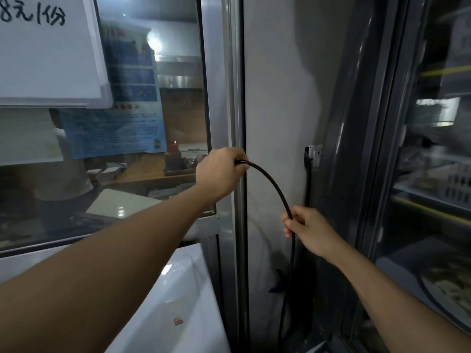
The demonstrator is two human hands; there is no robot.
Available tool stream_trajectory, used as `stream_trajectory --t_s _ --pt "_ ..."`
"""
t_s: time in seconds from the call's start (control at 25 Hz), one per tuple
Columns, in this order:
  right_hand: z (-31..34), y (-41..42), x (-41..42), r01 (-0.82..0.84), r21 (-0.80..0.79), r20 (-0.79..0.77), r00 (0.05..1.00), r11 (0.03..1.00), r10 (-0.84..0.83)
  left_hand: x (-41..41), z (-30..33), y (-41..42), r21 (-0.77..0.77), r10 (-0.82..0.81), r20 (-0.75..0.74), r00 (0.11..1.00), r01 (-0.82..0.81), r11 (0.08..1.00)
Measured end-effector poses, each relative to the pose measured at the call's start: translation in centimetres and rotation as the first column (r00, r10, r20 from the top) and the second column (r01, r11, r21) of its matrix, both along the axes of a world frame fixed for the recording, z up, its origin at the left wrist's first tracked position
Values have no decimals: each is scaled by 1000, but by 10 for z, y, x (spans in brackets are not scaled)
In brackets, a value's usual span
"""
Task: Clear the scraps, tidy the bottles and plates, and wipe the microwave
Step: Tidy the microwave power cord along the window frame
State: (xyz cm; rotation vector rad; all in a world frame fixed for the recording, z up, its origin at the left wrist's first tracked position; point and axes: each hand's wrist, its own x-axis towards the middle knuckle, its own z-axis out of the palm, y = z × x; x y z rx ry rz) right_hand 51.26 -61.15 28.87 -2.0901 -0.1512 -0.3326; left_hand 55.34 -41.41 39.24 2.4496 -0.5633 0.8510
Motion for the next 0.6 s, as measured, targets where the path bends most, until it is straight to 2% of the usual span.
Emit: stream_trajectory --t_s 0.08,0.24,0.44,0.52,0.6 --pt "1 -13 -7 77 -59 -35 996 995 -79 -5 7 7 -70 4 -29 1000 -6 998" --pt "28 -25 -17 183 -8 9 983 983 -183 -18 13 2 -20 47 6 999 -47 999" --pt "74 -23 -32 178 -53 136 976 983 -170 -42 33 -31 237 -144 82 986 121 964" --pt "84 -22 -41 161 -49 151 977 986 -152 -50 37 -40 224 -141 81 987 120 967" --pt "86 -25 -53 86 -49 97 992 995 -81 -56 40 -44 163 -114 79 990 100 982"
